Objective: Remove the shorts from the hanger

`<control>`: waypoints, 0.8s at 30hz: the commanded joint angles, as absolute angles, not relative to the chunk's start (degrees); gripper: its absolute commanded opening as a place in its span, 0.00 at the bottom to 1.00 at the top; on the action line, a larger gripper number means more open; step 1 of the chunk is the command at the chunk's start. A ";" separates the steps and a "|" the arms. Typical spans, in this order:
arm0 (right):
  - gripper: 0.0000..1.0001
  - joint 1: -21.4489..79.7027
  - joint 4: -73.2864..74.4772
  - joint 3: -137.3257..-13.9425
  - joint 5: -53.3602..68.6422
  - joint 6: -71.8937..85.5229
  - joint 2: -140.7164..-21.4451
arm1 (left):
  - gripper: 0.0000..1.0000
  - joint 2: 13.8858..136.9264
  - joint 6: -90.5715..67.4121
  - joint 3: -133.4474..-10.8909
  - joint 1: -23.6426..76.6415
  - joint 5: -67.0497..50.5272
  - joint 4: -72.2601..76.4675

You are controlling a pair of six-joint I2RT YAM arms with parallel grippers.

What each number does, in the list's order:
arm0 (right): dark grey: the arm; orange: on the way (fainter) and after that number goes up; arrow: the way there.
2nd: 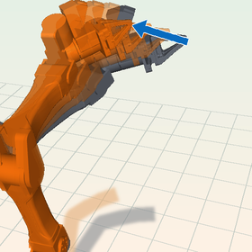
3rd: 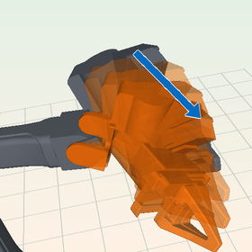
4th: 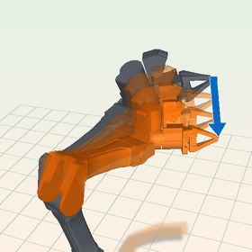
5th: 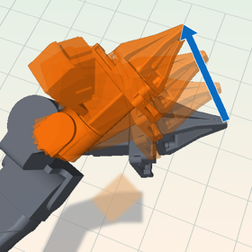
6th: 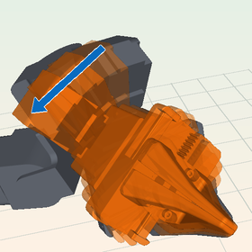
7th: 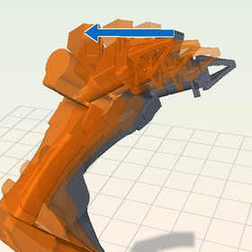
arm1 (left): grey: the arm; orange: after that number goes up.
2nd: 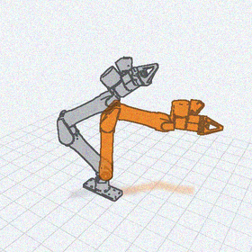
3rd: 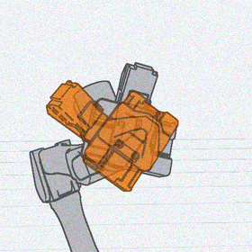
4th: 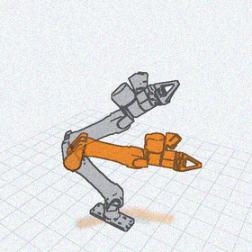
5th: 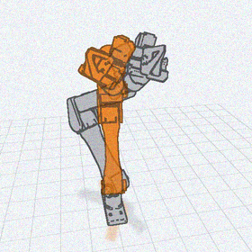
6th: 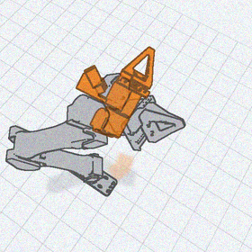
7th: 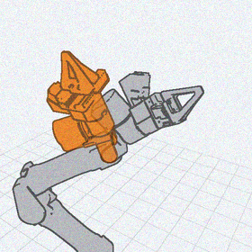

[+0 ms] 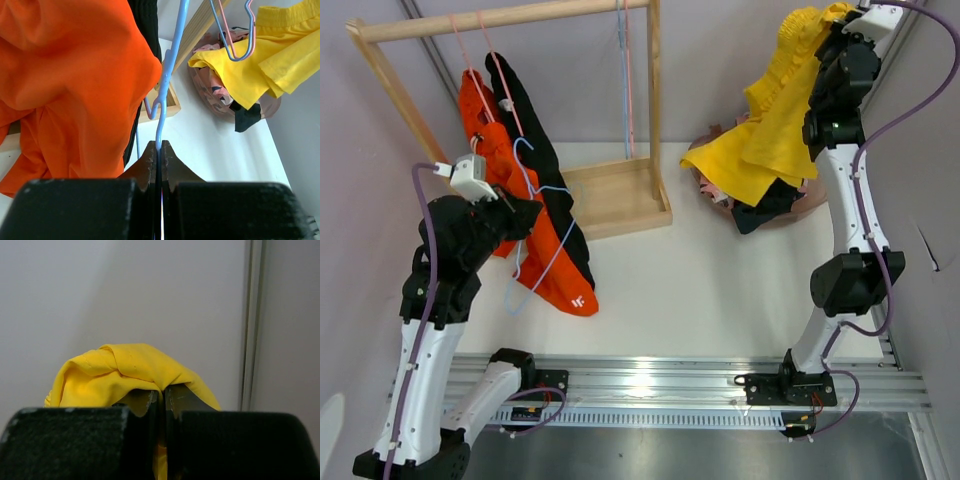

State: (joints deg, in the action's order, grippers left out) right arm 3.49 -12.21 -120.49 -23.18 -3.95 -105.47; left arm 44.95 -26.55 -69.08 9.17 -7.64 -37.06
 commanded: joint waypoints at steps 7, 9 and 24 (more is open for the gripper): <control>0.00 2.46 -27.41 -90.56 -20.83 8.24 -97.82 | 0.00 45.09 -26.89 -69.87 8.79 -8.53 -33.75; 0.00 2.46 -30.23 -82.55 -20.04 10.80 -98.17 | 0.00 45.00 -26.55 -70.13 8.79 -8.26 -34.19; 0.08 0.79 -20.68 -71.88 -9.25 31.37 -111.00 | 0.00 47.02 -25.66 -76.80 8.88 -9.31 -35.77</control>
State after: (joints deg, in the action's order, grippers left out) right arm 1.58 -27.05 -69.10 -15.42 25.52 -109.82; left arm 46.19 -26.46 -72.07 9.17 -7.86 -37.69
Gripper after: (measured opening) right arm 0.052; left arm 0.025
